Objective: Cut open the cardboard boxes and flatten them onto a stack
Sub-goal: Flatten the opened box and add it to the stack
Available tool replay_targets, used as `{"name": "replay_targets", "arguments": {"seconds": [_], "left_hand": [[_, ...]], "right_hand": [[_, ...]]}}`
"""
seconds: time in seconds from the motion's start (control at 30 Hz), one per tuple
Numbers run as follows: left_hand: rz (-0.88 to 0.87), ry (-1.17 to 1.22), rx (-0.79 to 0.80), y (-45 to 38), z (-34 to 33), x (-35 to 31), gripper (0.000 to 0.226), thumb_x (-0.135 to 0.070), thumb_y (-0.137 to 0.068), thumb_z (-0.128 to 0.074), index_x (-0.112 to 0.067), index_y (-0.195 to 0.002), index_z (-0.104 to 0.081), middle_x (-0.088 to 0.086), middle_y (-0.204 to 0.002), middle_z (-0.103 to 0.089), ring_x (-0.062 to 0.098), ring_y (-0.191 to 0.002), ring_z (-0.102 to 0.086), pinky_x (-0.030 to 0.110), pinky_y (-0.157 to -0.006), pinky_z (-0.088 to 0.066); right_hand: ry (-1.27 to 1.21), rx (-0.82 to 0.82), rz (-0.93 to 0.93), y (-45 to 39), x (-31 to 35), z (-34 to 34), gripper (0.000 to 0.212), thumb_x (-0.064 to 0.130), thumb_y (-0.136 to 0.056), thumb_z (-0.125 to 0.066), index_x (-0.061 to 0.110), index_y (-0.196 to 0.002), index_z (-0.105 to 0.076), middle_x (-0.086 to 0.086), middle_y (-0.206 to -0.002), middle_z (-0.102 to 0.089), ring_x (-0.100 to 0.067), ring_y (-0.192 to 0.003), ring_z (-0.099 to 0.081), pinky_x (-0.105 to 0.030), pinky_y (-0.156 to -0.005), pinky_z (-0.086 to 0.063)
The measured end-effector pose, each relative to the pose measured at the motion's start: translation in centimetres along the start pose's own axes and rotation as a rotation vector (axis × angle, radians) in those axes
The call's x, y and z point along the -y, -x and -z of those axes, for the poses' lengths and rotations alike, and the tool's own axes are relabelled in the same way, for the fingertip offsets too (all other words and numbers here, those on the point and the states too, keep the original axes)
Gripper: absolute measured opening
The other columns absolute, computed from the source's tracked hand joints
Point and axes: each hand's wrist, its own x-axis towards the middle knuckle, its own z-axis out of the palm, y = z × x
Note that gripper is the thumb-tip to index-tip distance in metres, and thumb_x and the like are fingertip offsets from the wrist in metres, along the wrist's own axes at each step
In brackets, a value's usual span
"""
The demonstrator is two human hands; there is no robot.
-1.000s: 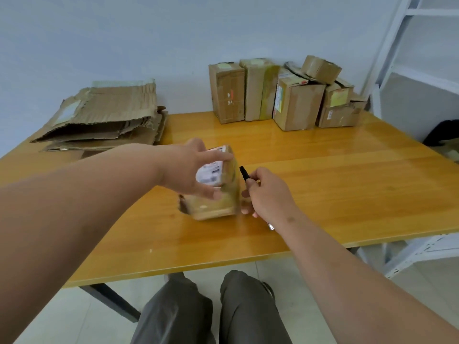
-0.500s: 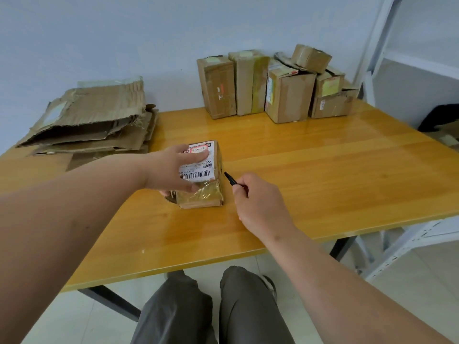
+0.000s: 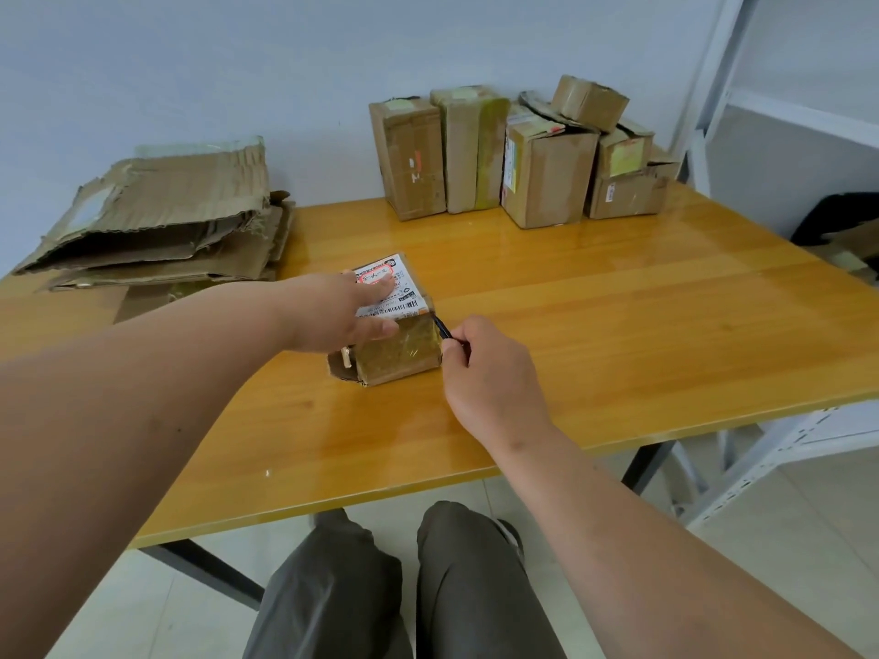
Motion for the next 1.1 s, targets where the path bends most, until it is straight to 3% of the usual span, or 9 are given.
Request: {"name": "replay_targets", "arguments": {"seconds": [0.27,0.5,0.87,1.1], "left_hand": [[0.000,-0.017,-0.026,-0.2,-0.2,-0.5,0.068,-0.063,-0.095,-0.031,-0.042,-0.155,-0.005,0.008,-0.161,-0.021,0.032,-0.134,-0.042,0.040,-0.104,-0.040],[0.033,-0.040,-0.040,-0.1,-0.4,-1.2,0.068,-0.062,-0.097,-0.031,-0.041,-0.155,-0.003,0.011,-0.163,-0.013,0.034,-0.138,-0.039,0.041,-0.108,-0.036],[0.044,-0.027,-0.048,0.4,-0.4,-1.6,0.066,-0.060,-0.098,-0.028,-0.039,-0.156,-0.004,0.012,-0.162,-0.016,0.035,-0.139,-0.036,0.041,-0.108,-0.036],[0.043,-0.025,-0.042,0.6,-0.4,-1.7,0.065,-0.059,-0.099,-0.028,-0.038,-0.156,-0.004,0.014,-0.162,-0.015,0.036,-0.139,-0.036,0.041,-0.109,-0.035]], "right_hand": [[0.040,-0.018,-0.024,0.0,0.4,-0.2,0.016,0.025,-0.103,-0.040,0.020,-0.091,-0.049,0.001,-0.075,-0.057,-0.016,-0.065,-0.054,-0.029,-0.051,-0.034],[0.030,-0.024,-0.081,-0.2,0.5,-0.5,0.014,0.023,-0.102,-0.041,0.019,-0.091,-0.050,-0.002,-0.075,-0.058,-0.022,-0.067,-0.057,-0.030,-0.052,-0.036],[0.107,0.025,-0.146,-0.3,0.8,-0.1,0.018,0.021,-0.099,-0.043,0.020,-0.081,-0.046,-0.002,-0.077,-0.056,-0.023,-0.072,-0.055,-0.031,-0.054,-0.035],[0.153,0.102,-0.174,-0.3,1.3,0.5,0.023,0.013,-0.092,-0.045,0.020,-0.071,-0.040,0.000,-0.071,-0.049,-0.016,-0.061,-0.045,-0.028,-0.048,-0.027]]}}
